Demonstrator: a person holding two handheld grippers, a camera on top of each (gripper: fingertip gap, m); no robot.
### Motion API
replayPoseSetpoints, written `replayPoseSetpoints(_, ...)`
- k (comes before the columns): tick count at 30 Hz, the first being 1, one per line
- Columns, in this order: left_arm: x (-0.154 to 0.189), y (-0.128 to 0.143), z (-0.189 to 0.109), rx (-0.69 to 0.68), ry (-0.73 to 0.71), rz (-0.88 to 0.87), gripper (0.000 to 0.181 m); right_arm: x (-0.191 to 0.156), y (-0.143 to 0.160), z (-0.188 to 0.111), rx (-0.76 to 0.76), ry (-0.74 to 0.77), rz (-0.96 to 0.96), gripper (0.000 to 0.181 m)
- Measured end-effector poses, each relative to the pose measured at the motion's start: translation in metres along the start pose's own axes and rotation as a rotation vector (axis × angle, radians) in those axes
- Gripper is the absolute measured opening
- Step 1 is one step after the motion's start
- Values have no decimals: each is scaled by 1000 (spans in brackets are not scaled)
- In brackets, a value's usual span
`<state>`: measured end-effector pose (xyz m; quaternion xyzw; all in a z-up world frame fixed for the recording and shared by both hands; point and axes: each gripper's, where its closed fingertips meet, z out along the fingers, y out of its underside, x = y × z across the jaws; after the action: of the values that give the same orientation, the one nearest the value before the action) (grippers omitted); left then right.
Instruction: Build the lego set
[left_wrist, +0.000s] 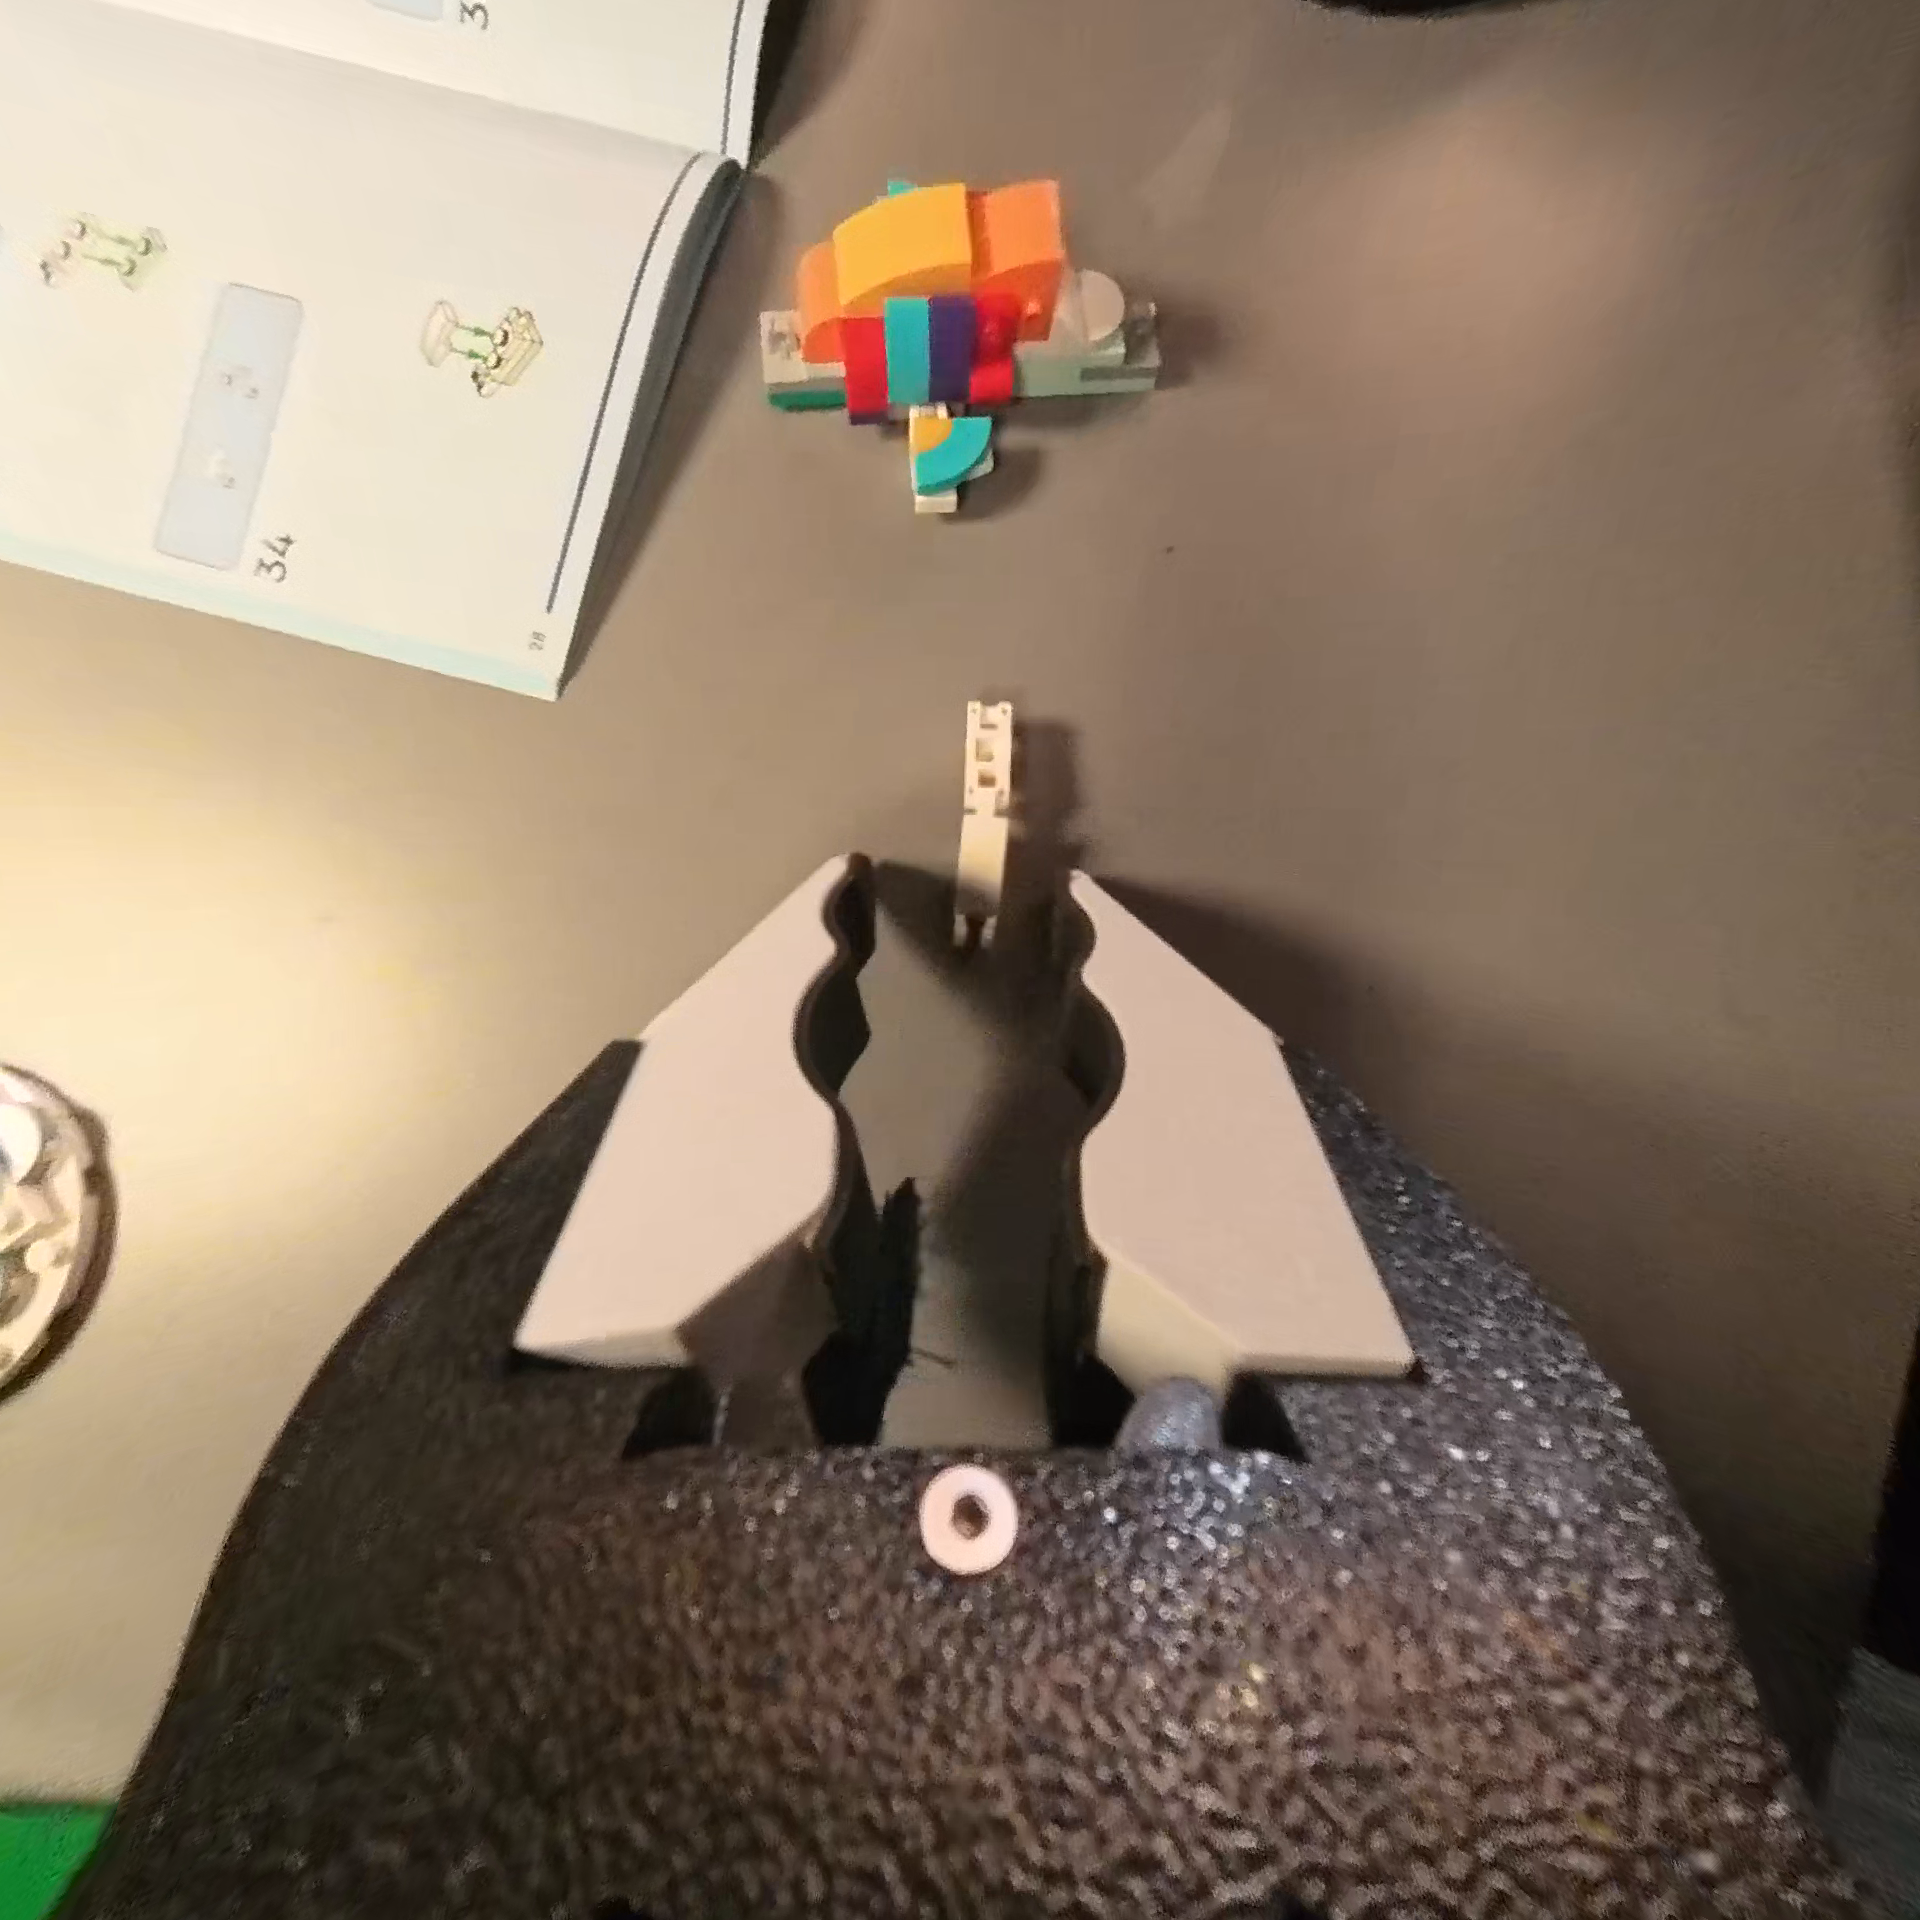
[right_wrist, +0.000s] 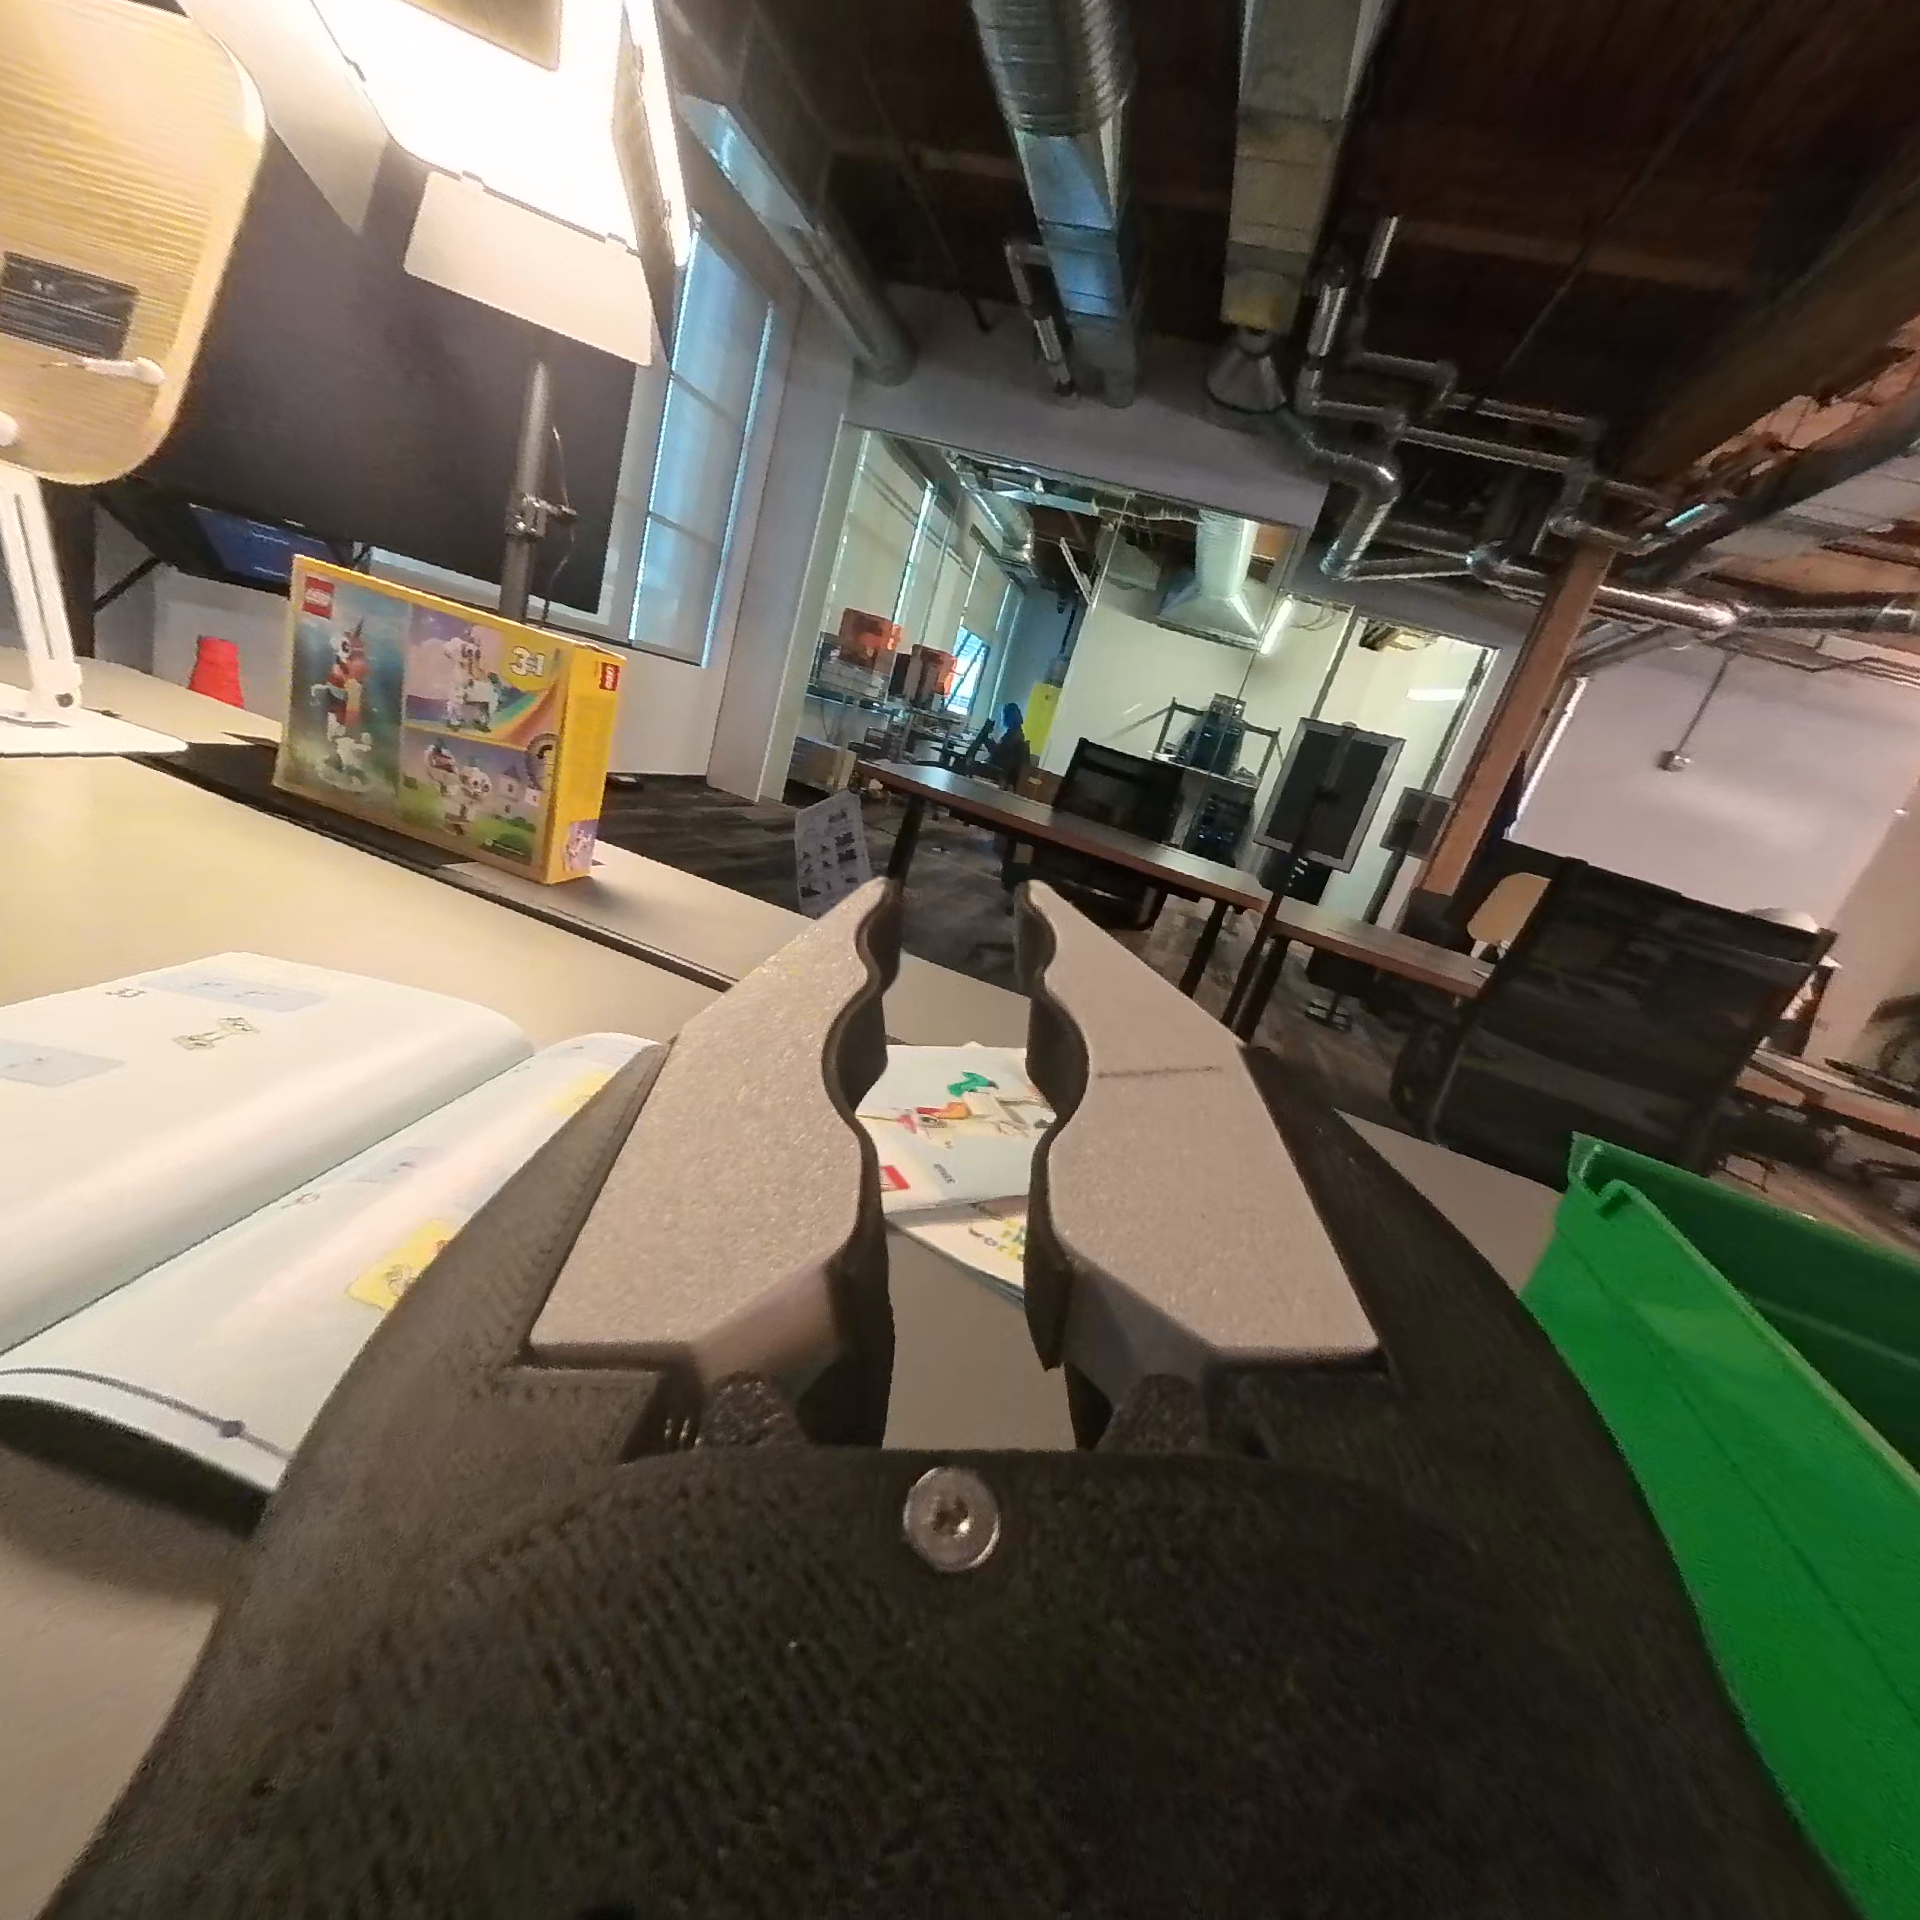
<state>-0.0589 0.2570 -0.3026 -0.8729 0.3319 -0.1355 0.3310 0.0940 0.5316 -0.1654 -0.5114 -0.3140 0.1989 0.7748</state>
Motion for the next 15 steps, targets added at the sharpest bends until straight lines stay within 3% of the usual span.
replayPoseSetpoints(7, 2, -1, -33, 122, -176, -41, 51, -7, -4, -2, 18, -33, 0, 19)
replayPoseSetpoints(15, 2, -2, -136, 455, -471, -161, 55, -15, -4, -1, 33, -73, 7, 19)
